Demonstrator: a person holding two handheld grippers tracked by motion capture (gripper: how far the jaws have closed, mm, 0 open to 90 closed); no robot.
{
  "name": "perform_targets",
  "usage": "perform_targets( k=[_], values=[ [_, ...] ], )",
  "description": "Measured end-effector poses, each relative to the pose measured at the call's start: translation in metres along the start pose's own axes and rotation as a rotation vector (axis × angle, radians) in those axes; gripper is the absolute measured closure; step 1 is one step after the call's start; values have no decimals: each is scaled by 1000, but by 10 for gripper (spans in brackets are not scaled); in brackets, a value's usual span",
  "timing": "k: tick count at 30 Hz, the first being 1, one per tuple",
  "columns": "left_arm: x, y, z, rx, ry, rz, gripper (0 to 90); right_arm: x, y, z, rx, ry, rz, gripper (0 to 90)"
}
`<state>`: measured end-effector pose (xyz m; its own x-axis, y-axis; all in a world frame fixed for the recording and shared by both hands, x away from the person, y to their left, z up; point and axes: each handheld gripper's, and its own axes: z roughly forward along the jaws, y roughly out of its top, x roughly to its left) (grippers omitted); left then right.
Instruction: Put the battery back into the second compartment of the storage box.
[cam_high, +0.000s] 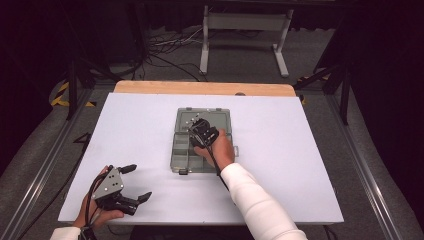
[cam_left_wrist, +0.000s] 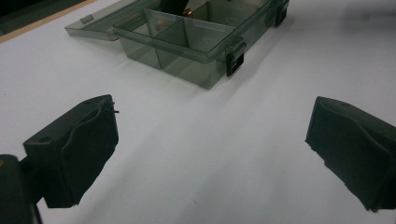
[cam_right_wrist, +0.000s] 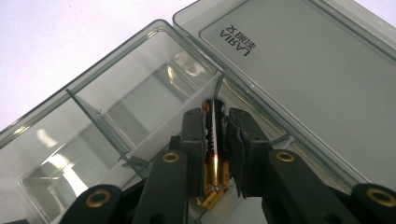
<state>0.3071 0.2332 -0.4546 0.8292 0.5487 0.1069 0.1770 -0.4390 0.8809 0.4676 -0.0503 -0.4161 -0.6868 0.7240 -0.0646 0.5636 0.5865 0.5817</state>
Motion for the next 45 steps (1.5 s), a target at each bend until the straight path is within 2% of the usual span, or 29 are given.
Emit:
perform_targets(
  k=[2, 6, 7, 12, 13, 15, 17, 19, 20, 22, 24, 26, 31, 38, 42, 44, 45],
  values=[
    [0, 0, 0, 0, -3, -2, 26, 0, 1, -1, -3, 2, 0, 733],
    [0, 0, 1, 1, -1, -5, 27, 2, 2, -4, -8, 4, -18, 749],
    [0, 0, 1, 2, 1, -7, 27, 1, 2, -6, -18, 9, -18, 781],
    [0, 0, 1, 1, 4, -8, 30, 0, 1, -12, -65, 33, -43, 794],
    [0, 0, 1, 1, 5, -11, 31, 2, 1, -19, -109, 40, -84, 795],
    [0, 0, 2, 9, 9, -10, 33, 3, -1, -24, -141, 38, -108, 795],
    [0, 0, 3, 12, 11, -13, 37, 3, -3, -29, -178, 68, -137, 794],
    [0, 1, 3, 13, 17, -15, 51, 5, -5, -33, -198, 51, -175, 794],
    [0, 2, 4, 13, 23, -14, 64, 5, -6, -35, -216, 59, -190, 793],
    [0, 3, 4, 17, 24, -15, 99, 4, -9, -41, -251, 57, -211, 787],
    [1, 5, 5, 34, 47, -16, 172, 3, -14, -48, -292, 69, -234, 787],
    [2, 6, 6, 31, 49, -25, 196, 2, -16, -50, -306, 73, -238, 784],
    [8, 11, 6, 38, 70, -49, 411, -10, -37, -71, -387, 85, -233, 748],
    [17, 22, 12, 53, 90, -44, 629, -22, -64, -88, -434, 50, -255, 673],
    [24, 28, 19, 64, 109, -38, 736, -32, -79, -96, -453, 40, -243, 573],
    [25, 30, 21, 70, 109, -36, 775, -34, -83, -98, -457, 36, -241, 546],
    [26, 32, 23, 71, 110, -32, 775, -36, -86, -99, -460, 35, -235, 504]
  ],
)
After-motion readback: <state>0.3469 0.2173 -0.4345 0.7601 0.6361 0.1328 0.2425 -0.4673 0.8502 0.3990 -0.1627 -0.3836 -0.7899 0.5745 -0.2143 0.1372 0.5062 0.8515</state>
